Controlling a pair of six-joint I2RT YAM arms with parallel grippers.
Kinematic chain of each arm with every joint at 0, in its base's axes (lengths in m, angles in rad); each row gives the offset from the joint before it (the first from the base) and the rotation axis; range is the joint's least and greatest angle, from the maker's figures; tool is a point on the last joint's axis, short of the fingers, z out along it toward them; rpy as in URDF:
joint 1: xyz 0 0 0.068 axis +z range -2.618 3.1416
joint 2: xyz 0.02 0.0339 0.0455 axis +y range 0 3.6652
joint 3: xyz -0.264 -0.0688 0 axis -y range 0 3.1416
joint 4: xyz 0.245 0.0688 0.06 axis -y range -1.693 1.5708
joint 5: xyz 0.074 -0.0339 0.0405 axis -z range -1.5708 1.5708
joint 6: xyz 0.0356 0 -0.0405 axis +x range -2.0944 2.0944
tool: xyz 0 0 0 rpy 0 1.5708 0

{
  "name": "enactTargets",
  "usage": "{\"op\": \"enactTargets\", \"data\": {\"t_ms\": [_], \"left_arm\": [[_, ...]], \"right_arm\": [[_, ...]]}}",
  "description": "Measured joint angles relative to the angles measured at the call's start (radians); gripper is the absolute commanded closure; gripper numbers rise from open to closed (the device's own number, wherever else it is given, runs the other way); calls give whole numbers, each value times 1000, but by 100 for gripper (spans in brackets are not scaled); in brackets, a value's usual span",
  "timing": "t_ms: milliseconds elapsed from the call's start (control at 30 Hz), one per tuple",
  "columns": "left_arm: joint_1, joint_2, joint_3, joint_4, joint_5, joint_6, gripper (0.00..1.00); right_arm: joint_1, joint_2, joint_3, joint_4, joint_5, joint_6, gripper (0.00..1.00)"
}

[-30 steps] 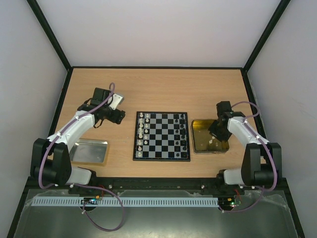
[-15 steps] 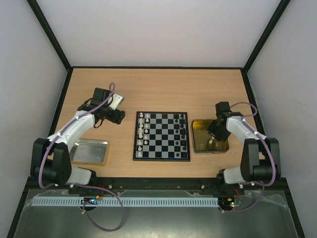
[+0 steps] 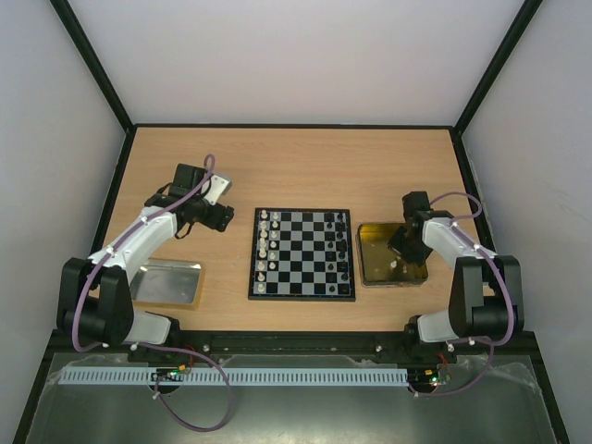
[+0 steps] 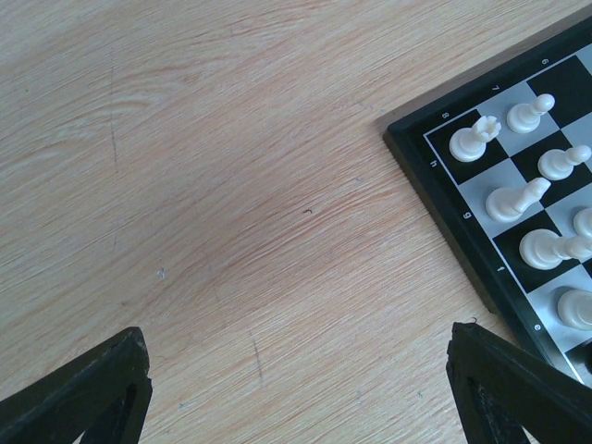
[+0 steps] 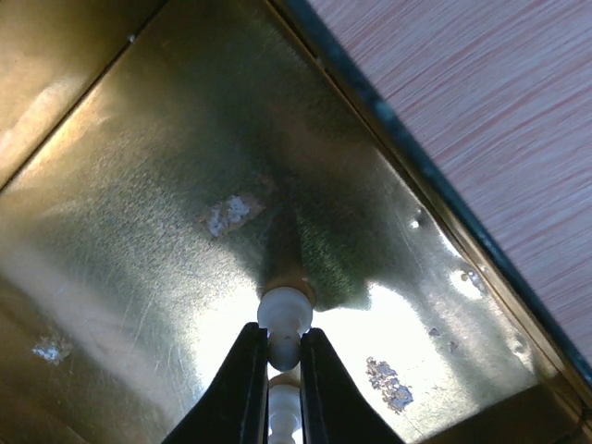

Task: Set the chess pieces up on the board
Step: Pick up the chess piece from the storage box.

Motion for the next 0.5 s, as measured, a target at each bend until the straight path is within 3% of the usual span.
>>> {"op": "enactTargets", "data": {"t_ms": [300,500], "left_arm": [[0,0,0,0,0,0,13],[-2,0,0,0,-1,0,13]], "right_arm": [[30,-82,80,-57,30,4,95],[304,-144,193,-125,56,87,95]]}}
